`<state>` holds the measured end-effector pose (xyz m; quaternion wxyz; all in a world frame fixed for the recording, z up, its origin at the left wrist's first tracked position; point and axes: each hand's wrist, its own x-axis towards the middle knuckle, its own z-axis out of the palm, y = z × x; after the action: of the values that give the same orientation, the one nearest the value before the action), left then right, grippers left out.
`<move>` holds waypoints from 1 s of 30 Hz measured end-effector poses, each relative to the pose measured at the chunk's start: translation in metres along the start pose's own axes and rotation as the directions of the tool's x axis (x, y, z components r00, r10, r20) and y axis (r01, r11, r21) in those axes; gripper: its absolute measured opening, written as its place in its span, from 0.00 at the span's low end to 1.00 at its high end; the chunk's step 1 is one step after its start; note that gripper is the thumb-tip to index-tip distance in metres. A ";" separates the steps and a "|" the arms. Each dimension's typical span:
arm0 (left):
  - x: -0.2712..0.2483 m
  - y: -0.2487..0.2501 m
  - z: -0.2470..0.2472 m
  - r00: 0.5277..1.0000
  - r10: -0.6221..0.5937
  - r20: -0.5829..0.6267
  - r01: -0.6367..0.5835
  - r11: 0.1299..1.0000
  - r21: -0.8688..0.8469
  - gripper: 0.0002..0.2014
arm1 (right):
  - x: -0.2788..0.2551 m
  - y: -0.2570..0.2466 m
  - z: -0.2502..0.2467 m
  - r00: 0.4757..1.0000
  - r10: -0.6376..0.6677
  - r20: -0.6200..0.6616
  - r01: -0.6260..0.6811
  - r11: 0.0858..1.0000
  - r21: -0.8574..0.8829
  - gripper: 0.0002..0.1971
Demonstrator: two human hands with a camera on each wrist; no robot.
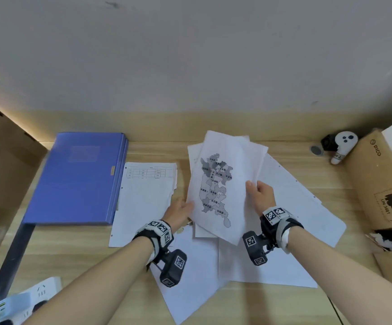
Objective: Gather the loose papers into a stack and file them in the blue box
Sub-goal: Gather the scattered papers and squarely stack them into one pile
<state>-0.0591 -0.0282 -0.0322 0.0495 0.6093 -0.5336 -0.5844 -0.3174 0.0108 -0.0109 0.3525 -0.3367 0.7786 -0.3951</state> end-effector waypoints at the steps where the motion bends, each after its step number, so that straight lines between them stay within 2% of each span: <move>1: 0.004 0.001 0.004 1.000 -0.014 -0.021 0.013 1.000 -0.017 0.11 | 0.001 0.007 0.002 1.000 0.025 -0.004 -0.025 1.000 -0.005 0.20; 2: 0.008 0.002 0.007 0.999 -0.035 -0.021 0.034 0.998 -0.046 0.10 | 0.003 0.014 0.005 0.999 0.043 -0.004 -0.043 0.999 -0.010 0.21; 3: 0.008 0.004 0.009 0.999 -0.050 -0.020 0.048 0.995 -0.089 0.14 | 0.004 0.020 0.007 0.999 0.050 -0.005 -0.050 0.999 -0.016 0.22; 5: 0.015 0.006 0.012 0.997 -0.075 -0.034 0.070 0.988 -0.138 0.30 | 0.008 0.030 0.012 0.997 0.076 -0.009 -0.077 0.996 -0.033 0.23; 6: 0.020 0.006 0.013 0.996 -0.071 -0.049 0.064 0.989 -0.136 0.33 | 0.011 0.034 0.014 0.996 0.091 -0.011 -0.092 0.995 -0.031 0.23; 10: 0.030 0.006 0.015 0.994 -0.069 -0.083 0.057 0.989 -0.137 0.34 | 0.027 0.038 0.023 0.985 0.165 -0.042 -0.167 0.984 -0.060 0.17; 12: 0.027 0.000 0.014 0.991 0.003 -0.131 -0.010 0.999 -0.049 0.28 | 0.036 0.037 0.028 0.985 0.165 -0.045 -0.169 0.981 -0.097 0.16; 15: 0.011 -0.016 0.016 0.971 0.174 -0.163 -0.132 0.962 0.240 0.22 | 0.048 0.040 0.035 0.990 0.138 -0.037 -0.143 0.971 -0.192 0.16; 17: -0.006 -0.030 0.019 0.968 0.229 -0.106 -0.182 0.925 0.334 0.23 | 0.052 0.039 0.040 0.988 0.149 -0.037 -0.153 0.965 -0.211 0.12; 20: -0.024 -0.052 0.026 0.947 0.319 0.047 -0.299 0.816 0.495 0.20 | 0.048 0.035 0.042 0.986 0.164 -0.011 -0.163 0.966 -0.201 0.07; 21: -0.028 -0.058 0.027 0.939 0.334 0.078 -0.323 0.784 0.530 0.20 | 0.043 0.034 0.040 0.989 0.148 0.016 -0.142 0.971 -0.194 0.01; 23: -0.037 -0.067 0.030 0.920 0.372 0.123 -0.372 0.732 0.571 0.17 | 0.034 0.040 0.033 0.996 0.075 0.041 -0.064 0.973 -0.221 0.16; 25: -0.044 -0.075 0.033 0.890 0.417 0.184 -0.437 0.667 0.603 0.15 | 0.017 0.053 0.021 0.997 -0.007 0.071 0.030 0.945 -0.325 0.23; 28: -0.056 -0.082 0.044 0.868 0.392 0.304 -0.486 0.550 0.679 0.18 | -0.020 0.076 0.003 0.978 -0.135 0.157 0.198 0.837 -0.509 0.18; 30: -0.065 -0.089 0.051 0.876 0.324 0.358 -0.477 0.471 0.742 0.26 | -0.045 0.091 -0.009 0.952 -0.196 0.235 0.301 0.739 -0.602 0.19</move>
<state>-0.0294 0.0843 -0.0665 -0.1444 0.3685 -0.8700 -0.2941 -0.3235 0.0927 -0.0714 0.2225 -0.5661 0.7835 -0.1270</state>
